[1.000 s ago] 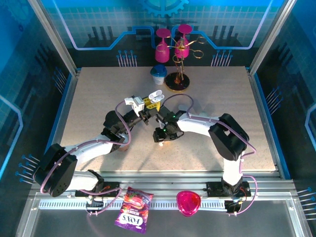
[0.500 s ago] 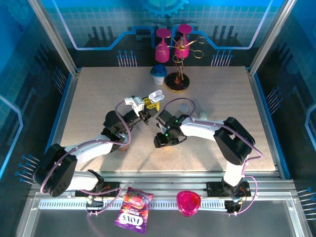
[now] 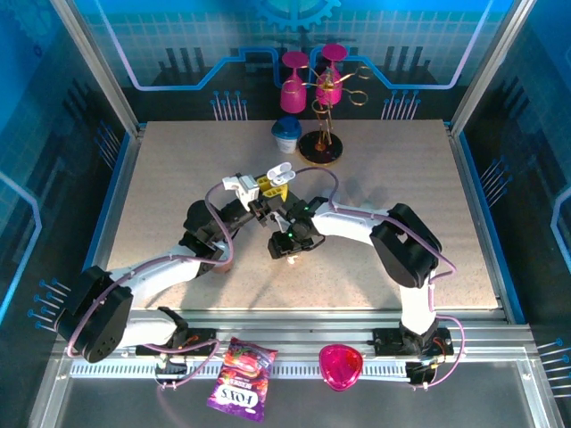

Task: Insert the wireless bluetooth earbuds into the charging case

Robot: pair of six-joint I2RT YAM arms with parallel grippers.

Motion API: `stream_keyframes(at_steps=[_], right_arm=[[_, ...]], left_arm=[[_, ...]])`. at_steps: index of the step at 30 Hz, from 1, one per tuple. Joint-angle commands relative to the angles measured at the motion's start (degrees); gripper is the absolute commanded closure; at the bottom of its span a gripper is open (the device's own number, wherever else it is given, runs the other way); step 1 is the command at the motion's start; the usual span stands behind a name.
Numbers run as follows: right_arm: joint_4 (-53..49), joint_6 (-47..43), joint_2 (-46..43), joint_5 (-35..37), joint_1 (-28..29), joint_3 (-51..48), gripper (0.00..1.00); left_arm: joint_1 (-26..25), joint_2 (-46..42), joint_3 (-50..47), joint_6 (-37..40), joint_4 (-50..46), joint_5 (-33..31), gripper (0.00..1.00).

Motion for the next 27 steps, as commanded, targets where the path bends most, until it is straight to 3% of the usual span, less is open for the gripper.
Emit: stream_keyframes(at_steps=[1, 14, 27], right_arm=[[-2.31, -1.34, 0.02, -0.97, -0.06, 0.05, 0.48], [-3.70, 2.11, -6.31, 0.34, 3.09, -6.49, 0.53], [-15.99, 0.52, -0.13, 8.88, 4.51, 3.66, 0.54]], left_arm=[[-0.38, -1.36, -0.21, 1.51, 0.12, -0.69, 1.00], [-0.51, -0.74, 0.28, 1.86, -0.10, -0.43, 1.00], [-0.54, -1.44, 0.40, 2.69, -0.79, -0.56, 1.00]])
